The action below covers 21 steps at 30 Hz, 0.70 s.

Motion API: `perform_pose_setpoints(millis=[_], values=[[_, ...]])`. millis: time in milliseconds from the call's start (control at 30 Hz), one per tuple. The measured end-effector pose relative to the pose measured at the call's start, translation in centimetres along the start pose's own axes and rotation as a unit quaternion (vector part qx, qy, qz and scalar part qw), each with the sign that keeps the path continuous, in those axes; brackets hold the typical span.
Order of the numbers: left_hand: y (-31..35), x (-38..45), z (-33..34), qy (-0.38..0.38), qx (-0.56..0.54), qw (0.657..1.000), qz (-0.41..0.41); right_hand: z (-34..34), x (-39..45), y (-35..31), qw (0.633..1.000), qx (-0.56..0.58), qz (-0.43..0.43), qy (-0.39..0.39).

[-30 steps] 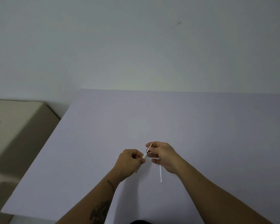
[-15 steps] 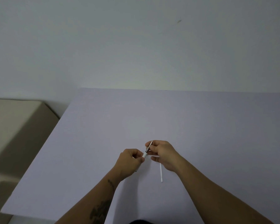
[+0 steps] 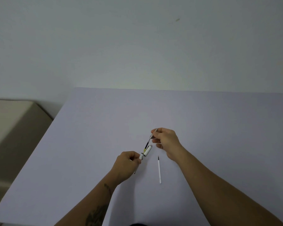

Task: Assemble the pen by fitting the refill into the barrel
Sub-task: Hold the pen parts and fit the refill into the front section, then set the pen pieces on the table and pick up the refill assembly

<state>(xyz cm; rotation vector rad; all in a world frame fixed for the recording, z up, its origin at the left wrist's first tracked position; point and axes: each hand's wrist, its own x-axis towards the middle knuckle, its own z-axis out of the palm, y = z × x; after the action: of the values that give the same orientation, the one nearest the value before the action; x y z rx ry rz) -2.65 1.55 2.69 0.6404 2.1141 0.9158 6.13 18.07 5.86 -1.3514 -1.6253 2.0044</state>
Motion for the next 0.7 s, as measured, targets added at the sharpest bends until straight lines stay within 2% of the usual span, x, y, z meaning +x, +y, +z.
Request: perform_pose_setpoints(millis=[133, 333, 500, 633, 700], values=[[-0.7, 0.5, -0.3, 0.003, -0.005, 1.000, -0.009, -0.4, 0.4, 0.1, 1.000, 0.003, 0.012, 0.019], [-1.6, 1.3, -0.8, -0.008, -0.007, 1.000, -0.008, 1.7, -0.5, 0.7, 0.992, -0.099, 0.011, -0.083], [-2.4, 1.7, -1.5, -0.024, 0.012, 1.000, 0.005, 2.5, -0.1, 0.1, 0.991, -0.118, -0.002, -0.061], [-2.4, 2.1, -2.0, -0.035, 0.005, 0.999, 0.014, 2.7, 0.1, 0.0, 0.988, -0.132, 0.007, -0.084], [-2.4, 2.3, -2.2, -0.043, 0.001, 0.999, 0.020, 3.0, 0.2, 0.3, 0.988, -0.138, 0.001, -0.071]])
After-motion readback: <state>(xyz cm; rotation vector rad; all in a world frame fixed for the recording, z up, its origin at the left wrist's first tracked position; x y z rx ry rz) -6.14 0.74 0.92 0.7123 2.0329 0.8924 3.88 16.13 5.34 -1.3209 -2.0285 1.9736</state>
